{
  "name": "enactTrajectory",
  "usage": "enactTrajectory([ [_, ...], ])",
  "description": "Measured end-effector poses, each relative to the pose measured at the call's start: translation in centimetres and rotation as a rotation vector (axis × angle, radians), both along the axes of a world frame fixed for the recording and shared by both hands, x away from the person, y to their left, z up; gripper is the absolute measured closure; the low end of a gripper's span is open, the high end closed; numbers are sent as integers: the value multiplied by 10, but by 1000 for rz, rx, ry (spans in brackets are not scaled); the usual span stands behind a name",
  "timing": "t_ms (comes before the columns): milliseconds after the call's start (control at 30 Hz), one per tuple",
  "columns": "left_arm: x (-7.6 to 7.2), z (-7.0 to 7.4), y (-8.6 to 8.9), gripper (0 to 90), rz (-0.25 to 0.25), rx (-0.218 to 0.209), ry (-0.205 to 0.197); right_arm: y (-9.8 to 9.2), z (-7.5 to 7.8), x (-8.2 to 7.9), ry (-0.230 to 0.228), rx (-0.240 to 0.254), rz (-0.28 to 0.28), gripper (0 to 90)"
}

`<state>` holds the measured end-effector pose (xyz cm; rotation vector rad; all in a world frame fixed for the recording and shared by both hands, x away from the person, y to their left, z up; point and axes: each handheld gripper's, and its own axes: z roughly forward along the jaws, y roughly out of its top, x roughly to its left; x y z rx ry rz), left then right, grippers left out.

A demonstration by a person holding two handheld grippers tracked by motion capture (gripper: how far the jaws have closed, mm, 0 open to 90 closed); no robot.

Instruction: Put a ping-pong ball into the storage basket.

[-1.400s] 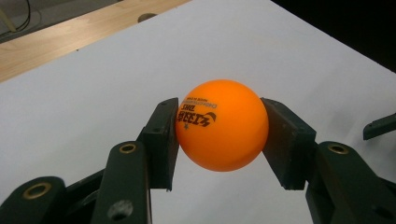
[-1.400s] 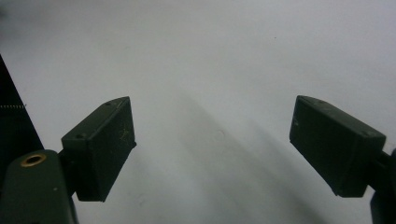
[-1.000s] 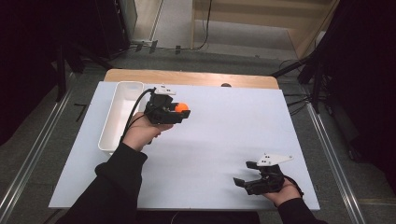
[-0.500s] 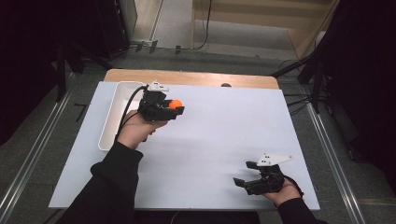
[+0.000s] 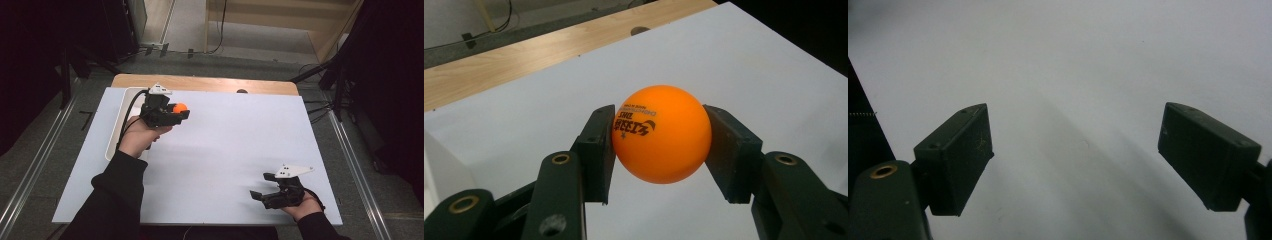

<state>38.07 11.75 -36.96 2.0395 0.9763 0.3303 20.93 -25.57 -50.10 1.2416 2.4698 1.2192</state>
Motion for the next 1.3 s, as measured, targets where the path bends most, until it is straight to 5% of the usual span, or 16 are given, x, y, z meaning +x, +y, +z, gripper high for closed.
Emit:
enactTrajectory([
  [1300, 7, 0, 61, 498, 200, 12, -26, 11, 1, 11, -1, -7, 46, 126],
])
